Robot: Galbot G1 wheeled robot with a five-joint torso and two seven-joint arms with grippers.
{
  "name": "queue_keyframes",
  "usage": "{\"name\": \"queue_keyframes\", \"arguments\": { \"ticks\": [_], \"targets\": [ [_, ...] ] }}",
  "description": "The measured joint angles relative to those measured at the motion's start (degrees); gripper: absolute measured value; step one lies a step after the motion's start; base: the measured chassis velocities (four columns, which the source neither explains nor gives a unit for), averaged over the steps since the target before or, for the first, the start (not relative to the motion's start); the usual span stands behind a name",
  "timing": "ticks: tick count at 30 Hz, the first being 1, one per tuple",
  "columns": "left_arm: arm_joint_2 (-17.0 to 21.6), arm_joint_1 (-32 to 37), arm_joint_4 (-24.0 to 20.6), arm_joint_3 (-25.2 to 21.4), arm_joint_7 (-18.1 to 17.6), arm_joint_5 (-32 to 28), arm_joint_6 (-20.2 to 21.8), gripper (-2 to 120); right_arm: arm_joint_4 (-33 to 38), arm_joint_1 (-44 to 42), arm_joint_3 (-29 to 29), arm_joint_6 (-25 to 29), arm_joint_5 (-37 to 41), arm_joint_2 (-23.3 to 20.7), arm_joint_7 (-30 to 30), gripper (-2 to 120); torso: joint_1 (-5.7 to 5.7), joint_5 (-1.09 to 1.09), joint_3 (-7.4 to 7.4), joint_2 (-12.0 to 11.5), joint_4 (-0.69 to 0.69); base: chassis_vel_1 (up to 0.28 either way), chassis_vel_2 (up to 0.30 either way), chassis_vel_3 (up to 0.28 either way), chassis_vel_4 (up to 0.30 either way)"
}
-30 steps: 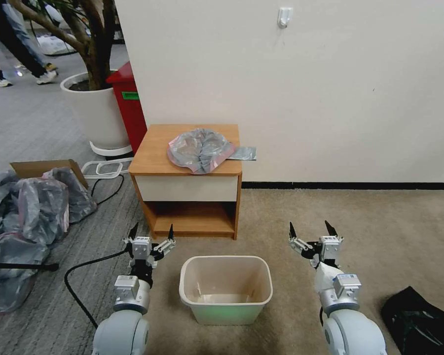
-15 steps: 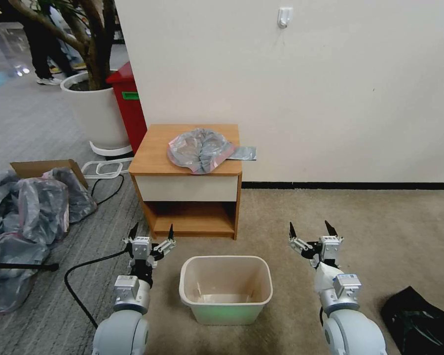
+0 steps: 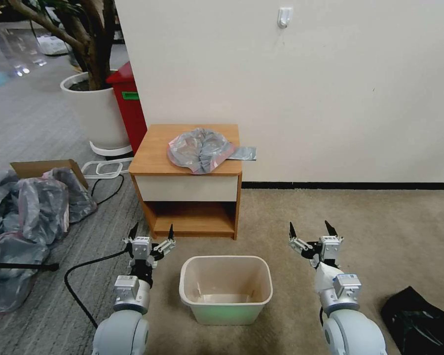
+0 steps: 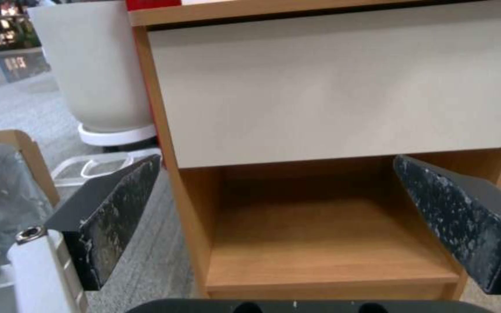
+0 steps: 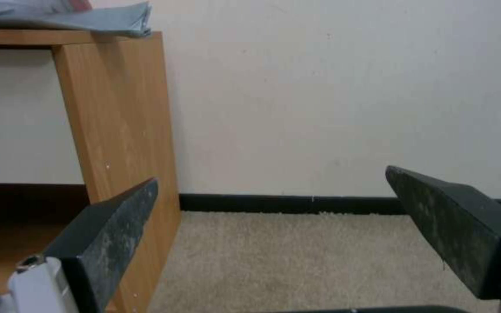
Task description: Pick up the garbage bag from the table and place it over the trash can.
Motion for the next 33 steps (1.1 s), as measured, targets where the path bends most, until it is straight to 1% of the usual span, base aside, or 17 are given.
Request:
{"name": "queue_keyframes", "arguments": {
  "ticks": [6, 8, 9, 10, 11, 14, 15, 16, 18, 19, 20, 21, 22, 24, 26, 29, 33],
  "targets": [
    [0.24, 0.63, -0.97, -0.34, -0.03, -0.29, 0.29, 100, 0.86, -0.27, 0.10, -0.36, 0.56, -0.12, 0.08, 100, 0.00, 0.00, 0.00, 0.00, 0.00, 0.000, 0.000, 0.000, 0.000],
    [1.31, 3.03, -4.56, -2.01, -0.94, -1.76, 1.83, 100, 4.98, -1.62, 1.00, -2.27, 3.22, -0.80, 1.03, 100, 0.00, 0.00, 0.00, 0.00, 0.00, 0.000, 0.000, 0.000, 0.000],
    [1.52, 3.49, -5.23, -2.31, -1.10, -2.03, 2.14, 100, 5.91, -1.96, 1.19, -2.73, 3.86, -0.97, 1.23, 100, 0.00, -0.01, 0.00, 0.00, 0.00, 0.000, 0.000, 0.000, 0.000],
    [2.34, 5.26, -7.90, -3.58, -1.81, -3.15, 3.40, 100, 8.88, -2.92, 1.83, -4.20, 5.80, -1.51, 1.91, 100, 0.00, 0.00, 0.00, 0.00, 0.01, 0.000, 0.000, 0.000, 0.000],
    [2.34, 5.26, -7.90, -3.58, -1.81, -3.15, 3.40, 100, 8.88, -2.92, 1.83, -4.20, 5.80, -1.51, 1.91, 100, 0.00, 0.00, 0.00, 0.00, 0.01, 0.000, 0.000, 0.000, 0.000],
    [3.85, 8.69, -13.03, -5.89, -3.16, -5.25, 5.75, 100, 15.00, -5.04, 3.10, -7.21, 9.89, -2.59, 3.27, 100, 0.00, 0.00, -0.01, 0.00, 0.01, 0.000, 0.000, 0.000, 0.000],
    [4.16, 9.38, -14.09, -6.37, -3.41, -5.68, 6.18, 100, 16.19, -5.45, 3.33, -7.80, 10.66, -2.81, 3.54, 100, 0.00, 0.00, 0.00, 0.00, 0.00, 0.000, 0.000, 0.000, 0.000],
    [4.16, 9.38, -14.09, -6.37, -3.41, -5.68, 6.18, 100, 16.19, -5.45, 3.33, -7.80, 10.66, -2.81, 3.54, 100, 0.00, 0.00, 0.00, 0.00, 0.00, 0.000, 0.000, 0.000, 0.000],
    [5.37, 12.10, -18.13, -8.22, -4.49, -7.39, 8.06, 100, 20.89, -7.17, 4.07, -10.29, 14.04, -3.82, 4.71, 100, 0.00, 0.00, 0.00, 0.00, 0.00, 0.000, 0.000, 0.000, 0.000],
    [5.89, 13.22, -19.88, -8.99, -4.94, -8.05, 8.80, 100, 22.12, -8.22, 3.20, -11.24, 15.25, -4.88, 4.91, 100, 0.00, -0.04, -0.01, 0.01, 0.00, 0.000, 0.000, 0.000, 0.000],
    [6.58, 14.83, -22.20, -10.07, -5.55, -9.01, 9.90, 100, 22.38, -9.26, 1.66, -12.16, 15.85, -5.95, 5.11, 100, 0.00, 0.00, -0.01, 0.00, -0.01, 0.000, 0.000, 0.000, 0.000],
    [6.58, 14.83, -22.20, -10.07, -5.55, -9.01, 9.90, 100, 22.38, -9.26, 1.66, -12.16, 15.85, -5.95, 5.11, 100, 0.00, 0.00, -0.01, 0.00, -0.01, 0.000, 0.000, 0.000, 0.000],
    [7.20, 16.18, -24.26, -11.00, -6.06, -9.87, 10.77, 100, 22.24, -9.37, 0.76, -12.24, 15.64, -6.33, 5.16, 100, 0.00, 0.02, -0.01, 0.00, 0.01, 0.000, 0.000, 0.000, 0.000],
    [8.22, 18.42, -27.52, -12.51, -6.92, -11.26, 12.31, 100, 21.30, -9.37, -0.32, -12.06, 14.88, -6.58, 5.26, 100, 0.00, 0.01, -0.01, 0.00, 0.01, 0.000, 0.000, 0.000, 0.000],
    [8.37, 18.75, -27.93, -12.74, -7.04, -11.46, 12.52, 100, 21.14, -9.34, -0.52, -11.95, 14.77, -6.62, 5.28, 100, 0.00, 0.02, -0.01, 0.00, 0.01, 0.000, 0.000, 0.000, 0.000],
    [9.80, 21.94, -29.20, -14.95, -8.32, -13.39, 14.73, 100, 20.03, -8.21, -1.66, -10.71, 14.67, -6.94, 5.45, 100, 0.00, 0.00, -0.01, 0.00, 0.01, 0.000, 0.000, 0.000, 0.000],
    [9.88, 22.13, -29.21, -15.05, -8.41, -13.54, 14.85, 100, 19.50, -6.83, -1.54, -10.16, 16.11, -7.13, 5.74, 100, 0.00, 0.00, 0.00, 0.00, 0.00, 0.000, 0.000, 0.000, 0.000]
  ]
}}
